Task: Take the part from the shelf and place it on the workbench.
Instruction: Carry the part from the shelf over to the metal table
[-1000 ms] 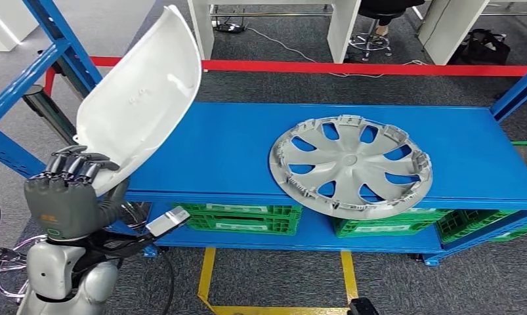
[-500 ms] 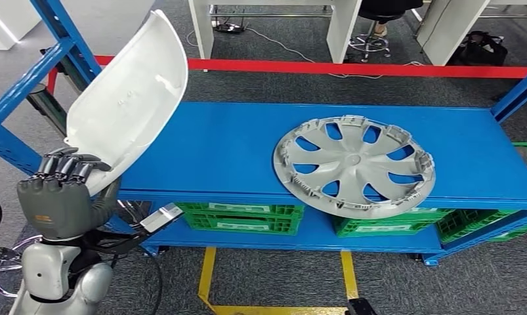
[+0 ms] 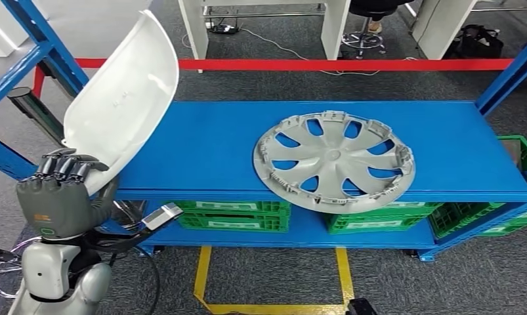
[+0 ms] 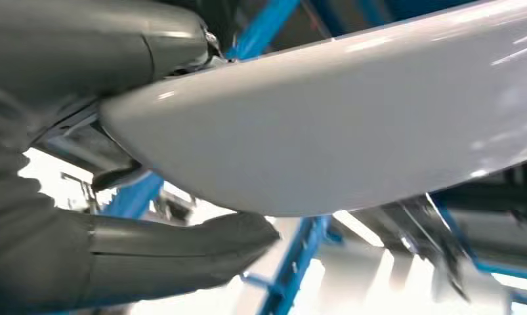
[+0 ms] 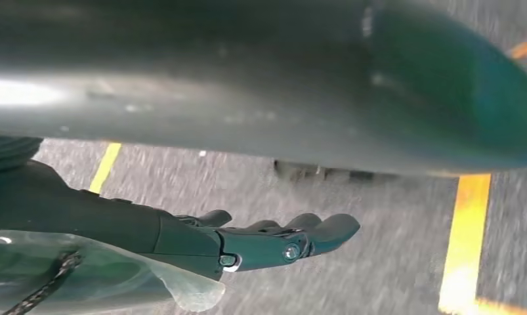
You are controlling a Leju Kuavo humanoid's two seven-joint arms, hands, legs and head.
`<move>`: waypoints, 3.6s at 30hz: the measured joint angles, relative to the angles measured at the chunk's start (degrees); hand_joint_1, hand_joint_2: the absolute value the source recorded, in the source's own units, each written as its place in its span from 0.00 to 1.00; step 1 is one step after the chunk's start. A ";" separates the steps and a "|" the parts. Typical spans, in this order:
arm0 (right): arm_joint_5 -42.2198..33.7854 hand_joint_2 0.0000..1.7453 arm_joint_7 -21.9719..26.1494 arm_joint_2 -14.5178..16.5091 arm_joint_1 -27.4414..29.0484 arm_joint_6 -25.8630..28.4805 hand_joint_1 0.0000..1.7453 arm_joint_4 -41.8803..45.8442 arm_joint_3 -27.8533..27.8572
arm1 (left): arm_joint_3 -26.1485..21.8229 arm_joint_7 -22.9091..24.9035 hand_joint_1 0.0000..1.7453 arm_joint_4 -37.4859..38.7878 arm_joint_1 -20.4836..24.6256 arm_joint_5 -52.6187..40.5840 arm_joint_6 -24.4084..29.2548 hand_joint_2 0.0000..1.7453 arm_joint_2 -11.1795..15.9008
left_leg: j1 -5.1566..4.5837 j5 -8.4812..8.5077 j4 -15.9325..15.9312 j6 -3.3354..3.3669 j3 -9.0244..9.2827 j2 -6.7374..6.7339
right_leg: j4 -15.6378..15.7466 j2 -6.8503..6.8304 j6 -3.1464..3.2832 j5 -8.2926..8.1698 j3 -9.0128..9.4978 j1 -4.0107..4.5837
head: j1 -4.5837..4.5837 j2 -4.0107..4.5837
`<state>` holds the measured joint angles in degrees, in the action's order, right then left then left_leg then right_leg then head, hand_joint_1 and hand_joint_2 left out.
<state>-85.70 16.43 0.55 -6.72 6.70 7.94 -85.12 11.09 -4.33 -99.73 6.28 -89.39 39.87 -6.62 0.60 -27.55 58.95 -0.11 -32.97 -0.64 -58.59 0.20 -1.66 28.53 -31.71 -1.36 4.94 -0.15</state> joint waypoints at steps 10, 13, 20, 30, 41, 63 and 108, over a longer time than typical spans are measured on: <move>-0.03 0.00 0.01 0.11 -0.10 0.03 0.00 -0.08 0.00 | 0.02 0.58 1.00 0.74 -0.05 0.04 0.00 1.00 0.72 | -1.02 -4.13 2.89 2.47 3.65 0.42 | 0.03 0.22 2.14 -3.58 -4.36 1.69 | -0.33 0.00; -0.08 0.00 0.01 0.37 -0.08 0.03 0.00 -0.13 0.01 | 0.04 1.07 1.00 0.74 -0.03 0.04 0.02 1.00 0.81 | -1.77 -3.64 -2.50 3.23 6.33 0.59 | 0.43 0.21 1.37 -5.04 -4.76 1.39 | -0.34 0.00; -0.14 0.00 0.02 0.46 0.04 0.13 0.00 -0.20 0.03 | 0.10 1.34 1.00 0.78 -0.27 0.13 0.04 1.00 0.95 | -1.06 1.35 -4.31 3.07 2.31 -0.23 | -12.09 0.11 -0.56 5.26 -8.63 0.81 | -0.11 0.00; -0.16 0.00 -0.01 0.62 -0.16 0.93 0.00 -0.28 0.04 | 0.09 1.33 1.00 0.96 -0.69 0.35 0.13 1.00 1.08 | -0.64 4.52 -0.20 0.29 -4.14 -0.14 | 0.55 0.02 -0.03 2.70 2.64 0.29 | -0.06 0.00; -0.16 0.00 0.51 0.63 -0.18 1.47 0.00 -0.36 0.05 | 0.10 0.81 1.00 0.94 -0.95 0.67 0.17 1.00 1.23 | -1.20 -3.25 2.05 1.86 4.54 0.37 | 0.44 -0.18 1.93 -4.51 -5.43 1.58 | -0.43 0.00; -0.12 0.00 0.28 0.50 0.02 2.20 0.00 -0.60 -0.08 | -0.37 -0.76 1.00 0.96 -2.03 1.36 0.32 1.00 0.87 | -0.88 0.41 3.02 -0.23 -5.69 0.10 | 1.91 -0.27 0.74 1.94 2.82 0.10 | -0.55 0.00; 0.04 0.00 -0.33 1.69 -0.53 5.98 0.00 -0.62 -2.98 | -19.52 -24.75 1.00 -2.02 -8.05 11.16 0.42 1.00 -8.64 | -1.02 -2.52 -4.73 1.73 7.58 0.32 | -0.08 -0.42 -0.55 -4.54 -7.30 0.43 | -0.62 0.00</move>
<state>-85.65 16.09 2.23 -7.25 12.69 7.32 -88.11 -8.43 -29.09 -101.74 -1.76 -78.23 40.28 -15.26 -0.42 -30.07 54.22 1.63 -25.39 -0.32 -58.68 -0.22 -2.20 23.99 -39.01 -0.94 4.32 -0.15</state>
